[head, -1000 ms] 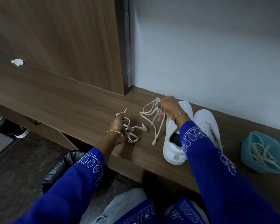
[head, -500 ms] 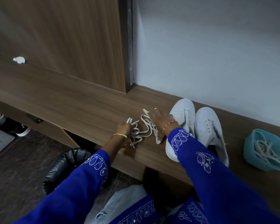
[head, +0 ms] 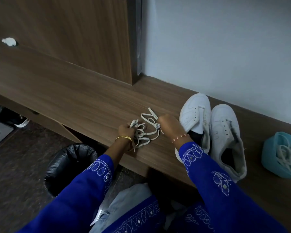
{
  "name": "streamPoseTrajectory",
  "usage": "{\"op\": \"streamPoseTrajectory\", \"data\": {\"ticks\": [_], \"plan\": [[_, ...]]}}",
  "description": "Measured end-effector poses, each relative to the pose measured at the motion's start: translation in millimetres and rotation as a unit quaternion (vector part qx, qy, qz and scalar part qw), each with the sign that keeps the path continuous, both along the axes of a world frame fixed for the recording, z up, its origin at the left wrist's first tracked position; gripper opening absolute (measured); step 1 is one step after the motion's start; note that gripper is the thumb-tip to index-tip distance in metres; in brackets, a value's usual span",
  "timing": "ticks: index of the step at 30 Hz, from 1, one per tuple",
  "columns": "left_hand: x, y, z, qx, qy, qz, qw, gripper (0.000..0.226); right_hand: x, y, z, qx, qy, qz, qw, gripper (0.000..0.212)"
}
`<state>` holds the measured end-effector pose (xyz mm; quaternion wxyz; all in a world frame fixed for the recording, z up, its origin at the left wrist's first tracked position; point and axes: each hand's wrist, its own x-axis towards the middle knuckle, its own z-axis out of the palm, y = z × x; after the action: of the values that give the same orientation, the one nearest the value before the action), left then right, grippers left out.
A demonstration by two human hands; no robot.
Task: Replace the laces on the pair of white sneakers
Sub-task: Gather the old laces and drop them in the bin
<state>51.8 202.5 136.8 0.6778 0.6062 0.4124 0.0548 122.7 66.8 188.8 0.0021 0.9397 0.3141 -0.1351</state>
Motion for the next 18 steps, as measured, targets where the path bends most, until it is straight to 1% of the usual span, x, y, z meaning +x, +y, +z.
{"op": "streamPoseTrajectory", "data": {"ticks": [1, 3, 5, 7, 9, 11, 13, 15, 16, 18], "plan": [[-2, 1, 1, -0.015, -0.012, 0.012, 1.0, 0.024, -2, 4, -2, 0.029, 0.0, -0.022, 0.999, 0.025], [-6, 3, 5, -0.05, -0.029, 0.044, 0.997, 0.021, -1, 14, -5, 0.114, 0.04, -0.068, 0.99, 0.02], [-11, 13, 9, -0.088, -0.044, 0.086, 0.991, 0.022, 0, 31, -12, 0.205, 0.101, -0.109, 0.967, 0.016], [-19, 29, 11, -0.149, -0.067, 0.115, 0.98, 0.024, -6, 49, -10, 0.274, 0.16, -0.153, 0.936, 0.019], [-35, 57, 13, -0.209, -0.091, 0.147, 0.963, 0.019, -20, 77, -3, 0.337, 0.222, -0.172, 0.899, 0.022], [-51, 86, 15, -0.25, -0.105, 0.188, 0.944, 0.022, -32, 105, 4, 0.389, 0.305, -0.188, 0.849, 0.021], [-67, 114, 16, -0.267, -0.116, 0.217, 0.932, 0.025, -41, 131, 7, 0.42, 0.395, -0.201, 0.792, 0.014], [-86, 145, 15, -0.263, -0.112, 0.218, 0.933, 0.033, -56, 162, 9, 0.433, 0.466, -0.196, 0.746, 0.012], [-97, 159, 15, -0.258, -0.104, 0.219, 0.935, 0.03, -65, 179, 9, 0.433, 0.488, -0.191, 0.733, 0.012], [-112, 180, 15, -0.259, -0.083, 0.219, 0.937, 0.026, -81, 204, 6, 0.424, 0.511, -0.192, 0.723, 0.013]]}}
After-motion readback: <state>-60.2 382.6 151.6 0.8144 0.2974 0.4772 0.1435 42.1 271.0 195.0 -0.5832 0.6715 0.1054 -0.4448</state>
